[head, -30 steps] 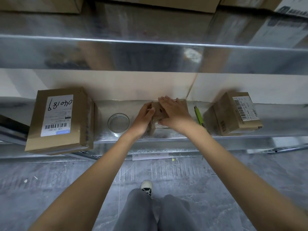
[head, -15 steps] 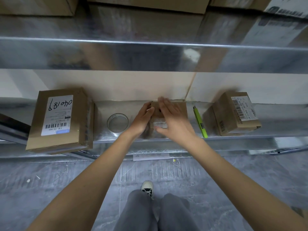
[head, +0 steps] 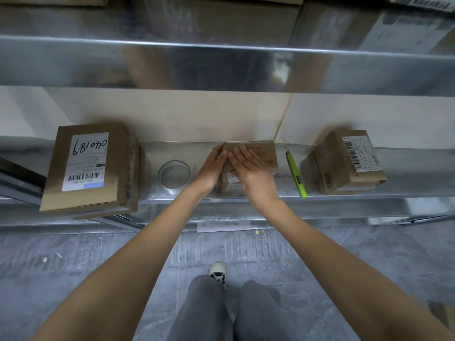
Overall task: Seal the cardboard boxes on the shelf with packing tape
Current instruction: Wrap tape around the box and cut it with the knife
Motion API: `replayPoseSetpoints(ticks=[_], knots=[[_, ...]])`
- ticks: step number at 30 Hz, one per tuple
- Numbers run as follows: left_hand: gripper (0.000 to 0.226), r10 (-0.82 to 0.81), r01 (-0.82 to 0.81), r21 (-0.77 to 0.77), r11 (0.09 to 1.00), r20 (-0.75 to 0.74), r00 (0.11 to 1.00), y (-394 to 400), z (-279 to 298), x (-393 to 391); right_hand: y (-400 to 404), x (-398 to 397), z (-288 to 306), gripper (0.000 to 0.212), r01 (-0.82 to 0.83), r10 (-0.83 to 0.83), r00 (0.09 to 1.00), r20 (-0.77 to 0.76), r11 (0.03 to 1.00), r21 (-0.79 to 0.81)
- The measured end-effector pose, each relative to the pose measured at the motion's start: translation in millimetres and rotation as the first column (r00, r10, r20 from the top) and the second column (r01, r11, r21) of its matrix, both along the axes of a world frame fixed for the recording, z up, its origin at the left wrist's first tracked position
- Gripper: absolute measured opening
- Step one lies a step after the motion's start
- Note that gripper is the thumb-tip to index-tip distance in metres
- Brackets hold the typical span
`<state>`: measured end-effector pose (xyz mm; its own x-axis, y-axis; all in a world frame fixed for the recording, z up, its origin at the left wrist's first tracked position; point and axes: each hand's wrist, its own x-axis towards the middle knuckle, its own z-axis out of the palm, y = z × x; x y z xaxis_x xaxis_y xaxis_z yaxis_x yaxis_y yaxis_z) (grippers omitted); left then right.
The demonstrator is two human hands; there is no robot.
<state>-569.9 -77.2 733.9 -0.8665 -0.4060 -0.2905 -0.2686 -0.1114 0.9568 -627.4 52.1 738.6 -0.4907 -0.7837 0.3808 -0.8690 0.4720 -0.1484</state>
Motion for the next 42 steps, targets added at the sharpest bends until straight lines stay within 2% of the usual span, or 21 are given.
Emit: replayPoseSetpoints(ticks=[3, 4, 6, 7, 9, 10, 12, 14, 16, 18, 21, 24, 26, 28, 30, 32, 33, 35, 37, 40, 42], knots=[[0.04, -0.056, 0.056, -0.029, 0.998, -0.01, 0.998, 2.6, 7.0, 2.2, 6.1, -4.8, 8.7, 0.035, -0.046, 0.049, 0.998, 0.035, 0.996, -0.071], [0.053, -0.081, 0.08, -0.051, 0.996, -0.028, 0.996, 3.8, 11.0, 4.2, 7.6, -6.7, 14.1, 0.035, -0.051, 0.058, 0.996, 0.072, 0.994, -0.099], [0.087, -0.135, 0.125, -0.172, 0.977, -0.052, 0.989, 5.8, 13.9, 11.0, 9.5, -10.1, 30.3, 0.031, -0.026, 0.066, 0.968, 0.243, 0.986, -0.163], [0.09, -0.16, 0.145, -0.229, 0.963, -0.048, 0.986, 7.9, 13.6, 14.6, 8.7, -11.8, 41.5, 0.028, 0.023, 0.038, 0.929, 0.368, 0.987, -0.161], [0.08, -0.145, 0.14, -0.265, 0.954, 0.0, 0.989, 12.1, 5.0, 20.7, 2.9, -21.0, 54.2, 0.031, 0.082, -0.05, 0.818, 0.573, 0.996, -0.03], [0.075, -0.133, 0.137, -0.229, 0.964, 0.035, 0.991, 13.3, -2.7, 22.5, -1.7, -26.3, 55.1, 0.035, 0.056, -0.109, 0.786, 0.608, 0.993, 0.106], [0.069, -0.105, 0.117, -0.119, 0.986, 0.103, 0.989, 15.6, -17.0, 25.4, -9.5, -30.3, 48.5, 0.044, -0.04, -0.201, 0.767, 0.61, 0.933, 0.359], [0.066, -0.032, 0.042, -0.076, 0.996, 0.122, 0.992, 18.8, -28.6, 25.5, -11.8, -27.8, 32.7, 0.048, -0.094, -0.21, 0.805, 0.554, 0.877, 0.47], [0.069, 0.047, -0.026, -0.145, 0.989, 0.141, 0.989, 25.3, -26.2, 24.5, -8.0, -21.2, 15.8, 0.052, -0.091, -0.138, 0.879, 0.457, 0.891, 0.444], [0.062, 0.088, -0.053, -0.222, 0.974, 0.15, 0.985, 32.3, -27.1, 26.1, 0.8, -7.9, 8.6, 0.055, -0.072, -0.097, 0.924, 0.371, 0.907, 0.414], [0.071, 0.114, -0.073, -0.249, 0.966, 0.152, 0.982, 34.8, -33.1, 28.0, 20.5, 21.8, 7.9, 0.063, -0.087, -0.062, 0.94, 0.337, 0.908, 0.41], [0.06, 0.131, -0.083, -0.273, 0.959, 0.161, 0.978, 35.6, -34.7, 26.5, 46.6, 54.0, -0.7, 0.062, -0.139, -0.001, 0.945, 0.327, 0.903, 0.406], [0.061, 0.14, -0.099, -0.272, 0.957, 0.138, 0.98, 35.2, -34.4, 24.9, 56.6, 67.2, -7.2, 0.061, -0.128, 0.012, 0.962, 0.272, 0.903, 0.411], [0.067, 0.137, -0.108, -0.252, 0.962, 0.099, 0.986, 32.9, -34.2, 23.8, 56.0, 61.3, -6.7, 0.063, -0.132, 0.028, 0.965, 0.259, 0.909, 0.396], [0.067, 0.116, -0.087, -0.223, 0.971, 0.124, 0.985, 28.2, -31.1, 22.5, 55.5, 44.5, -5.0, 0.075, -0.082, -0.045, 0.953, 0.301, 0.914, 0.397], [0.06, 0.101, -0.069, -0.192, 0.979, 0.161, 0.982, 25.8, -21.9, 22.5, 57.8, 25.5, 0.7, 0.093, 0.068, -0.21, 0.894, 0.396, 0.937, 0.343], [0.055, 0.093, -0.062, -0.161, 0.985, 0.192, 0.977, 24.9, -19.5, 22.8, 59.4, 17.2, 4.6, 0.097, 0.134, -0.269, 0.809, 0.523, 0.95, 0.282], [0.062, 0.065, -0.05, -0.069, 0.996, 0.234, 0.97, 20.7, -11.5, 23.9, 60.6, 5.5, 14.8, 0.092, 0.206, -0.233, 0.627, 0.744, 0.97, 0.13], [0.08, 0.042, -0.022, -0.076, 0.997, 0.274, 0.961, 12.2, -5.9, 24.3, 59.2, -4.1, 21.5, 0.082, 0.218, -0.175, 0.603, 0.779, 0.975, 0.05], [0.095, 0.088, -0.048, -0.136, 0.99, 0.305, 0.948, -4.3, -9.0, 24.7, 51.3, -19.2, 33.9, 0.078, 0.216, -0.184, 0.492, 0.851, 0.973, 0.085], [0.09, 0.057, -0.043, -0.063, 0.997, 0.249, 0.967, -5.0, 3.0, 24.2, 44.4, -31.4, 41.3, 0.066, 0.145, -0.202, 0.444, 0.873, 0.978, 0.152]])
